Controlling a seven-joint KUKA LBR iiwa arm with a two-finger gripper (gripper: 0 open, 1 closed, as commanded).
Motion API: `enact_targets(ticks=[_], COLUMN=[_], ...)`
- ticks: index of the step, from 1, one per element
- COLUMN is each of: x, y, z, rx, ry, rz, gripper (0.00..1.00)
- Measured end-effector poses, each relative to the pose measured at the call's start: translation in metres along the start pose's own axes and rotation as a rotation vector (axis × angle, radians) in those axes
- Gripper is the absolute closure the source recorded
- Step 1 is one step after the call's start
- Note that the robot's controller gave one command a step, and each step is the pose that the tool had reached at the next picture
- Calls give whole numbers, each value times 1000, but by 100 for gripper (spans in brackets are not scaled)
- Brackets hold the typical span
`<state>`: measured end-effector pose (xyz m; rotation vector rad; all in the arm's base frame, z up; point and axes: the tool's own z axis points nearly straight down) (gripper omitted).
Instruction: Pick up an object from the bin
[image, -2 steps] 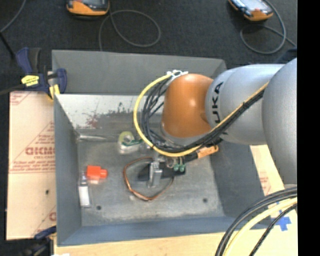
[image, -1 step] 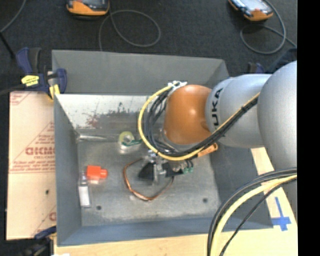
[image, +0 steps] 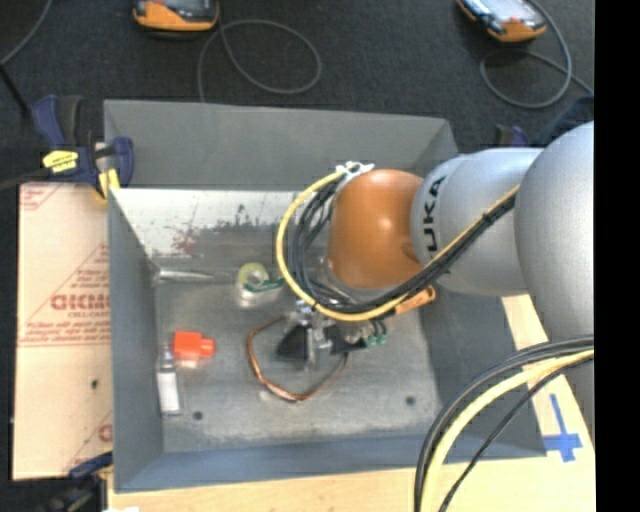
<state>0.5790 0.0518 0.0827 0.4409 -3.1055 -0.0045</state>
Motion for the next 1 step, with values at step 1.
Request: enact_targets(ticks=[1], x=[-7], y=[-7], z=[-125], rx=[1], ry=[-2], rz=[47], gripper=[100])
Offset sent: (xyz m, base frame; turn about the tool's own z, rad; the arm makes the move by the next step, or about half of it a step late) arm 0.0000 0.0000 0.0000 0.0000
